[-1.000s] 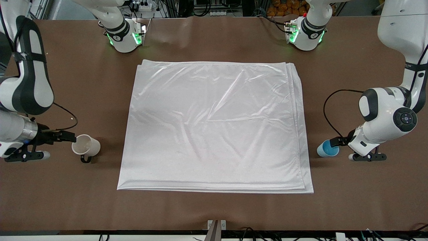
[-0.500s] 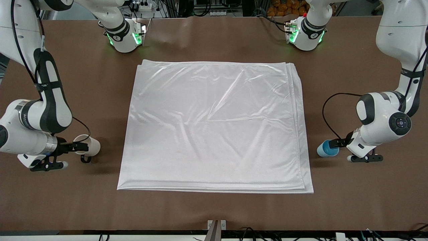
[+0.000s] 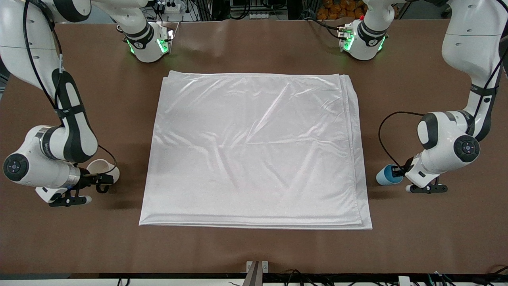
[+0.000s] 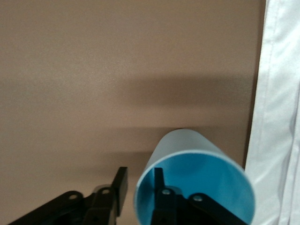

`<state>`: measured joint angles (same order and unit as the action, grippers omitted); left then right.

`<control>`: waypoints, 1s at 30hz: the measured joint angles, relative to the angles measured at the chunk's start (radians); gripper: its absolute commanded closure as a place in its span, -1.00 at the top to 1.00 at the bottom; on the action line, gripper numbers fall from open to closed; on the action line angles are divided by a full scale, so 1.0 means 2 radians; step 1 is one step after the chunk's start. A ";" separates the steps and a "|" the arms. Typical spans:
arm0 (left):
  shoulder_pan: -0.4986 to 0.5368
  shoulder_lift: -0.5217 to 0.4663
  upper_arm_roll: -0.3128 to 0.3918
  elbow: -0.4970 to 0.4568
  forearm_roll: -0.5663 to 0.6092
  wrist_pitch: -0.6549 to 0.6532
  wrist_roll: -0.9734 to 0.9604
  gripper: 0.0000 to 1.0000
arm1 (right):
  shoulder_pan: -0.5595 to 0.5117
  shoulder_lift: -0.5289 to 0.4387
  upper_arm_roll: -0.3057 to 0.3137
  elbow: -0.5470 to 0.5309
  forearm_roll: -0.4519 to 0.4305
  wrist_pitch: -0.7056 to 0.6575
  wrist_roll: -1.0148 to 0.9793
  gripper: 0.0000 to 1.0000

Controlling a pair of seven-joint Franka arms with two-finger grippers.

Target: Place blue cup into white mug on cloth

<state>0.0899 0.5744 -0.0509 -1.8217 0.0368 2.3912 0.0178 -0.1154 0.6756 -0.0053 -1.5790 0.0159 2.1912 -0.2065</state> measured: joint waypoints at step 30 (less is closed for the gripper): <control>-0.013 -0.018 -0.003 0.015 0.000 0.002 0.000 -1.00 | 0.045 0.004 0.005 0.021 0.000 -0.046 0.123 -1.00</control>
<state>0.0643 0.5382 -0.0571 -1.7920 0.0368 2.3948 0.0180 -0.0246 0.6836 0.0051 -1.5380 0.0168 2.0991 0.0402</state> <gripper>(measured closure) 0.956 0.811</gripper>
